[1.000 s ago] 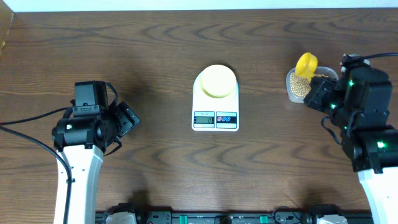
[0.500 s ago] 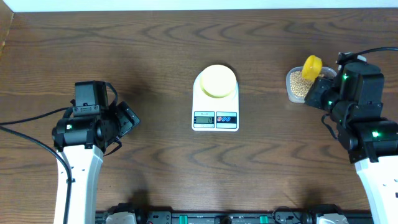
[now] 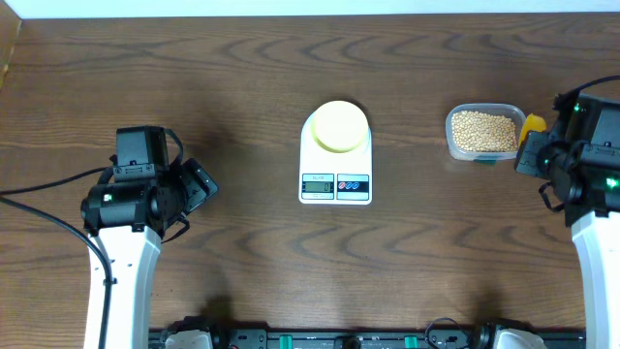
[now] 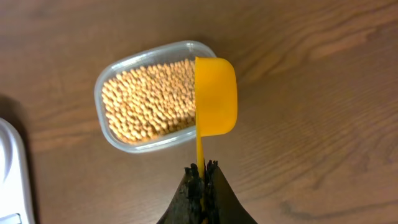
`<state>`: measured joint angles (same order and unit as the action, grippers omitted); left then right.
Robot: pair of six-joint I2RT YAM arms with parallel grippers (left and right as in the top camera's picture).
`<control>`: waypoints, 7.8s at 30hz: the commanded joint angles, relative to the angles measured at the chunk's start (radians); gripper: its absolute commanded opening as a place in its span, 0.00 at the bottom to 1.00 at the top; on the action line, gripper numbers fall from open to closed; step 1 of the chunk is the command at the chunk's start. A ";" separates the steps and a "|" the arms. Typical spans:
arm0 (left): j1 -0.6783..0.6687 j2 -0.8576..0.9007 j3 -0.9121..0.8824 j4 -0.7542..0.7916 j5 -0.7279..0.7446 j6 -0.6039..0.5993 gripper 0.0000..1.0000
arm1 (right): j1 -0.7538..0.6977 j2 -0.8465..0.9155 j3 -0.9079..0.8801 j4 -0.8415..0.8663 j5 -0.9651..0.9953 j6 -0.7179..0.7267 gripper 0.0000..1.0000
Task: Scoop item into bowl and weigh 50g on scale
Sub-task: 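Dip the scoop into the soybean tub with the right gripper, then carry the filled yellow scoop with the right gripper over the bowl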
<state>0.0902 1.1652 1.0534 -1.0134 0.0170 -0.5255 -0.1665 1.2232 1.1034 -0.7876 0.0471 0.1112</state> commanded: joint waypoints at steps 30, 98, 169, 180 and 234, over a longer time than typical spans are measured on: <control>0.005 0.005 -0.002 -0.003 -0.009 0.009 0.93 | -0.010 0.296 0.002 0.167 -0.216 -0.042 0.01; -0.417 -0.162 -0.121 0.216 0.255 0.581 0.93 | -0.010 0.296 0.002 0.170 -0.293 -0.041 0.01; -0.416 -0.153 -0.121 0.238 0.229 0.580 0.94 | -0.417 0.296 -0.008 0.009 -0.941 -0.082 0.01; -0.416 -0.153 -0.121 0.238 0.229 0.580 0.93 | -0.521 0.296 -0.008 -0.017 -1.214 -0.082 0.02; -0.416 -0.153 -0.121 0.238 0.229 0.580 0.94 | 0.406 0.296 -0.008 0.455 -0.567 0.099 0.01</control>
<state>-0.3229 1.0126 0.9390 -0.7773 0.2562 0.0525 0.2173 1.5120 1.0977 -0.3386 -0.6273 0.3565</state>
